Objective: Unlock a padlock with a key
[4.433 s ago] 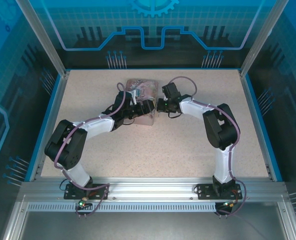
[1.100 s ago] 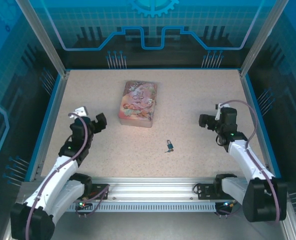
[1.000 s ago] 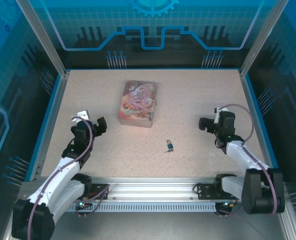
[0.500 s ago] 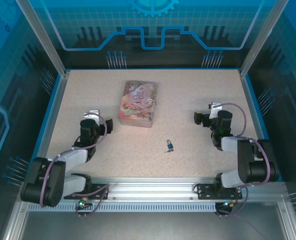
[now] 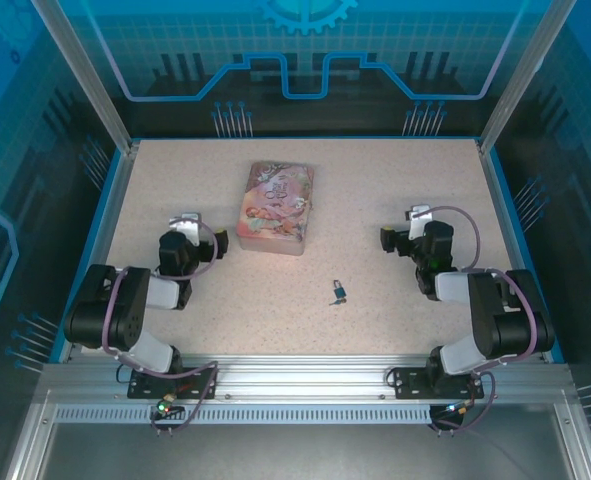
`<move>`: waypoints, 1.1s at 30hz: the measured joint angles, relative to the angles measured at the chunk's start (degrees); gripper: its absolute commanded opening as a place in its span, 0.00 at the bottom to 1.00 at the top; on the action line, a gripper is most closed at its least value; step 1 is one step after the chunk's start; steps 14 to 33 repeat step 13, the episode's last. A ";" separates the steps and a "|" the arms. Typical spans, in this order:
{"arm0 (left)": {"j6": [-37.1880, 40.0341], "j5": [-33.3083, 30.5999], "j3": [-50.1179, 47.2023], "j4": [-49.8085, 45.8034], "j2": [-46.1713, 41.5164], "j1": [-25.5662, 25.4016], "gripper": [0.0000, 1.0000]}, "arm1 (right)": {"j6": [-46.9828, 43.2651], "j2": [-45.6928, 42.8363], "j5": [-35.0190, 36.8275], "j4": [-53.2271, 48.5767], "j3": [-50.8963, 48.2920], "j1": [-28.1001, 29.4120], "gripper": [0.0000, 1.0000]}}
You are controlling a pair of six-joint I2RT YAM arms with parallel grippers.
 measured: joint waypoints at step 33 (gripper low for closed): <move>-0.15 -0.02 1.97 -0.39 0.00 0.52 0.99 | -0.46 0.00 0.00 0.00 0.02 0.02 1.00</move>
